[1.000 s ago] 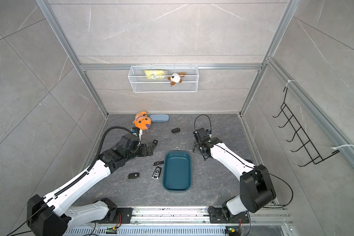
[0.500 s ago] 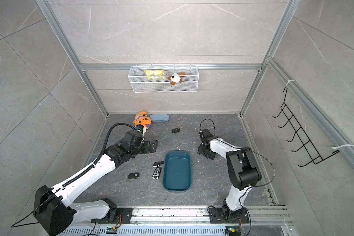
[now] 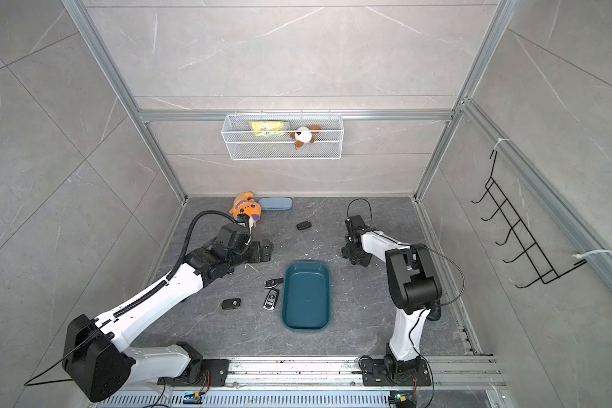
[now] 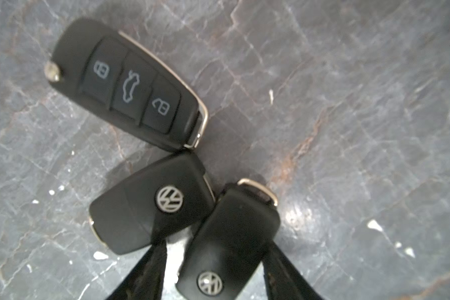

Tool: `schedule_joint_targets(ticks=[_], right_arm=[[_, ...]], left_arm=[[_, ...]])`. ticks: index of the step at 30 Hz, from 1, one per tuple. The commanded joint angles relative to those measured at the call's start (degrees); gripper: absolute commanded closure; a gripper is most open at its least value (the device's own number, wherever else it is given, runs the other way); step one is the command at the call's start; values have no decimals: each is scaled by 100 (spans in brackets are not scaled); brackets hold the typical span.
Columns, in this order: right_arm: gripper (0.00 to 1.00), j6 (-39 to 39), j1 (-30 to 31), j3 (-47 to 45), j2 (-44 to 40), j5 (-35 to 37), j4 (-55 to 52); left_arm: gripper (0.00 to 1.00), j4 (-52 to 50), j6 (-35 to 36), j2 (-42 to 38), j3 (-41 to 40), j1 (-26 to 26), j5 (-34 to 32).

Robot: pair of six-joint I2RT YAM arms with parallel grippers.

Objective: Place the car key into the storage box
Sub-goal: Pick up the car key from the center of the board.

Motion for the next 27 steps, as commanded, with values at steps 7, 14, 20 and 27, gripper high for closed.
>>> schedule_joint_targets(ticks=[7,14,20,27], right_arm=[[56,3,-146,35,279,-81,-157],[68,70,-148,-222,-87,-134,-109],[67,25,-109,-466,-819,-3,-221],[67,-26,476,-533,-1721,314,-716]], left_arm=[[0,84,90,69,288,38,-42],[0,47,39,40,270,38,81],[0,57,-13,-79,188,38,346],[0,56,-402,-361,58,37,335]])
